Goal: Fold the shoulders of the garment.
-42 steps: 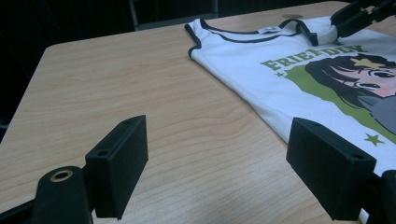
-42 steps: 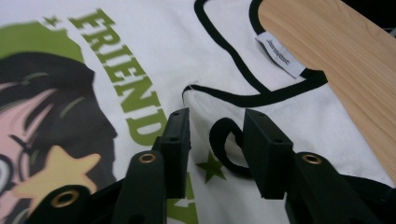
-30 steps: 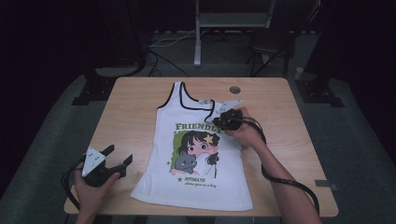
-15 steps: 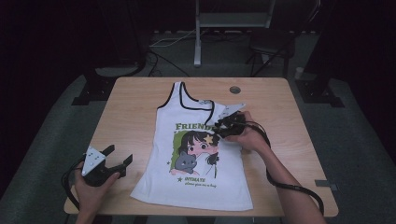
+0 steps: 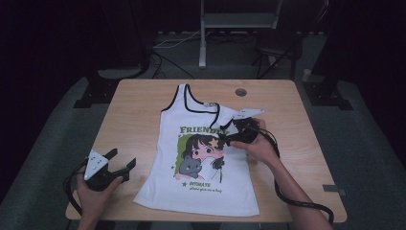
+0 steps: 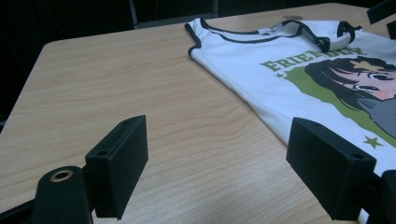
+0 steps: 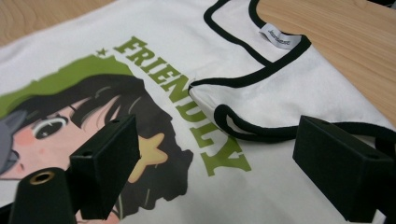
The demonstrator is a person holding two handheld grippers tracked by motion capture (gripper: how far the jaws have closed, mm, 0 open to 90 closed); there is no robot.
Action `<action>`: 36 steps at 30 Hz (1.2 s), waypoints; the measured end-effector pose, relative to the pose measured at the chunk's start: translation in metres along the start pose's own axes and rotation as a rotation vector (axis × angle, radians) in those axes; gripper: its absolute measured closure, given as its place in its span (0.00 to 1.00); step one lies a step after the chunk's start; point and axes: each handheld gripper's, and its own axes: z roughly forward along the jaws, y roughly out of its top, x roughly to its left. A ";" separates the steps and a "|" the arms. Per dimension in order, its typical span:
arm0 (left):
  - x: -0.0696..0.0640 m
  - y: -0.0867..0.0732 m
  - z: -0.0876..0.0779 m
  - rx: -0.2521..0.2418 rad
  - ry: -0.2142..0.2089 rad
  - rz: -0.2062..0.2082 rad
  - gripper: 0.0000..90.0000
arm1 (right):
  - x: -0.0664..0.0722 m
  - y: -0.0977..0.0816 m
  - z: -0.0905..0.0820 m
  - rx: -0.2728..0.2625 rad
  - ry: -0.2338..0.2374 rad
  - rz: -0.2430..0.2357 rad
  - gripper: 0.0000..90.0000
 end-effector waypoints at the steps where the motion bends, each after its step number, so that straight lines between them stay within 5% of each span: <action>1: 0.000 0.000 0.000 0.000 0.000 -0.001 0.23 | 0.001 0.000 -0.001 -0.006 0.000 0.006 0.16; 36: 0.000 0.000 -0.001 -0.004 -0.001 -0.003 0.23 | 0.023 -0.014 -0.055 -0.106 -0.045 0.043 0.15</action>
